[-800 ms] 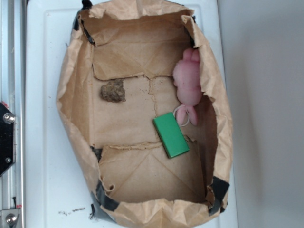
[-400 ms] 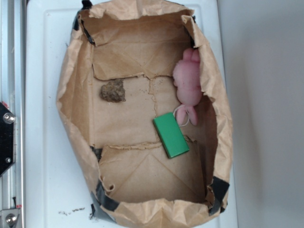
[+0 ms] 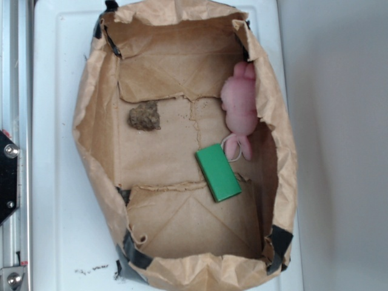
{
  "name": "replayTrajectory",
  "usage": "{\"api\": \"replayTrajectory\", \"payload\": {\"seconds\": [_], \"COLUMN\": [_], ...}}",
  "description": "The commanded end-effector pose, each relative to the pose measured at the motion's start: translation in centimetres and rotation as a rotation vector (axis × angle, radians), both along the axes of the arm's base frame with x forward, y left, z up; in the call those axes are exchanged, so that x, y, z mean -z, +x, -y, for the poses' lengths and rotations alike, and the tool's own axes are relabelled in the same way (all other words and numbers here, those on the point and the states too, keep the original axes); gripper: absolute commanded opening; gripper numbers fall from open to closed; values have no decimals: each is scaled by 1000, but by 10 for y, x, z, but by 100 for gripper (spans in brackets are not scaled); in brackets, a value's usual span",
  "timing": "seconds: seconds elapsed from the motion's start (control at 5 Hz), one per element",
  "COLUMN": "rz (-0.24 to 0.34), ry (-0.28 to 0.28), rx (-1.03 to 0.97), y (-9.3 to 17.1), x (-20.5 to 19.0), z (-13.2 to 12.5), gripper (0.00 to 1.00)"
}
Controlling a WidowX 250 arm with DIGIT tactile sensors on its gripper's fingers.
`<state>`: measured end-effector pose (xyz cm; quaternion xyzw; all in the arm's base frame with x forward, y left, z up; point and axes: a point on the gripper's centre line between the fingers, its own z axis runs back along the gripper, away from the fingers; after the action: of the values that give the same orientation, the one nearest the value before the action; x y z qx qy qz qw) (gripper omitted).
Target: Grab the green block.
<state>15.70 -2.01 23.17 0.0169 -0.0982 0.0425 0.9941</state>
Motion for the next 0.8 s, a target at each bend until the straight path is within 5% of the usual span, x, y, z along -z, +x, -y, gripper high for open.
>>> {"api": "replayTrajectory", "payload": {"seconds": [0.0, 0.4, 0.6], "rz": [-3, -3, -11], "ry": [-31, -31, -99], "rx": [-46, -46, 23], "y": [47, 47, 75], "x": [-11, -11, -2], "z": [-14, -14, -31], "gripper": [100, 100, 100]}}
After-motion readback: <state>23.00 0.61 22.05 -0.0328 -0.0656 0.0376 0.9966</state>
